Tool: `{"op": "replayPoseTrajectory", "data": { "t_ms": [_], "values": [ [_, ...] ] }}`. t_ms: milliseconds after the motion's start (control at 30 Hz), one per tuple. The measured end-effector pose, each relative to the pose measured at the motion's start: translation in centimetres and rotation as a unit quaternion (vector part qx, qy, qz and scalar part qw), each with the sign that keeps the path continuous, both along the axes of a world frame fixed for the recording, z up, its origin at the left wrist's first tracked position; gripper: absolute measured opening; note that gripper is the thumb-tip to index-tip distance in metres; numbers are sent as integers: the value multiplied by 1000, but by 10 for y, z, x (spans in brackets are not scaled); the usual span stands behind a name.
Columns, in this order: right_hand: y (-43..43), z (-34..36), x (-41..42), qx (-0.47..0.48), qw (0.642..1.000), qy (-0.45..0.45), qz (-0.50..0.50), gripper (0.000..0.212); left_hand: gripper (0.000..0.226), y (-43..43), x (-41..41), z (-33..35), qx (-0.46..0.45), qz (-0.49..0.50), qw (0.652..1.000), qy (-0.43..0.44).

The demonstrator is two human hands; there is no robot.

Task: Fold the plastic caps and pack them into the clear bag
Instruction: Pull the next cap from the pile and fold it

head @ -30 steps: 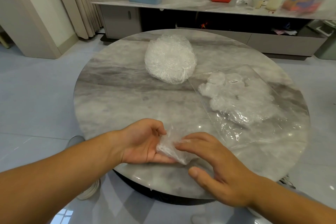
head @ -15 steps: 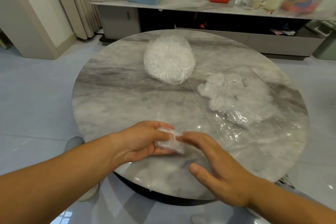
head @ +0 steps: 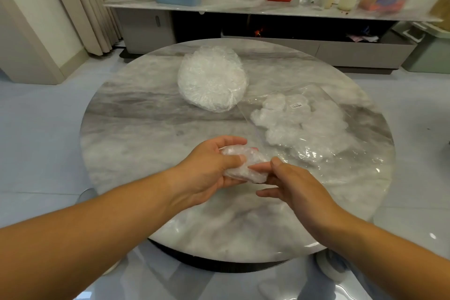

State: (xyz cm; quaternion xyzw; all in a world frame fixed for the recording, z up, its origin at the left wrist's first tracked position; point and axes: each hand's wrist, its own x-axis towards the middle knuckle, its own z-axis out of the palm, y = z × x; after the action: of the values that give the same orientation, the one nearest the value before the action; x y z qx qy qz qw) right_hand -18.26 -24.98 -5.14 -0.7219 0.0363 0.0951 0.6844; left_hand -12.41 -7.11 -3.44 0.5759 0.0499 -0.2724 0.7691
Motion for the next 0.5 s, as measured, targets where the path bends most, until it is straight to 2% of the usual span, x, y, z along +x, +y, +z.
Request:
{"op": "replayPoseTrajectory", "data": {
  "t_ms": [167, 267, 333, 400, 500],
  "values": [
    [-32, 22, -2, -30, 995, -74, -64, 50, 36, -35, -1, 10, -11, -52, 999, 5],
    [-69, 33, 5, -6, 982, -108, -155, 53, 40, -51, -4, 8, 106, -120, 984, -82],
    [-97, 31, 9, -21, 977, -107, -183, 58, 41, -59, -8, 3, 234, -180, 933, -208],
    [-122, 23, 10, -60, 981, -65, -175, 68, 45, -68, -12, -8, 337, -259, 842, -333],
    [-143, 10, 8, -118, 985, -3, -127, 77, 54, -78, -15, -22, 409, -352, 739, -403]
  ]
}}
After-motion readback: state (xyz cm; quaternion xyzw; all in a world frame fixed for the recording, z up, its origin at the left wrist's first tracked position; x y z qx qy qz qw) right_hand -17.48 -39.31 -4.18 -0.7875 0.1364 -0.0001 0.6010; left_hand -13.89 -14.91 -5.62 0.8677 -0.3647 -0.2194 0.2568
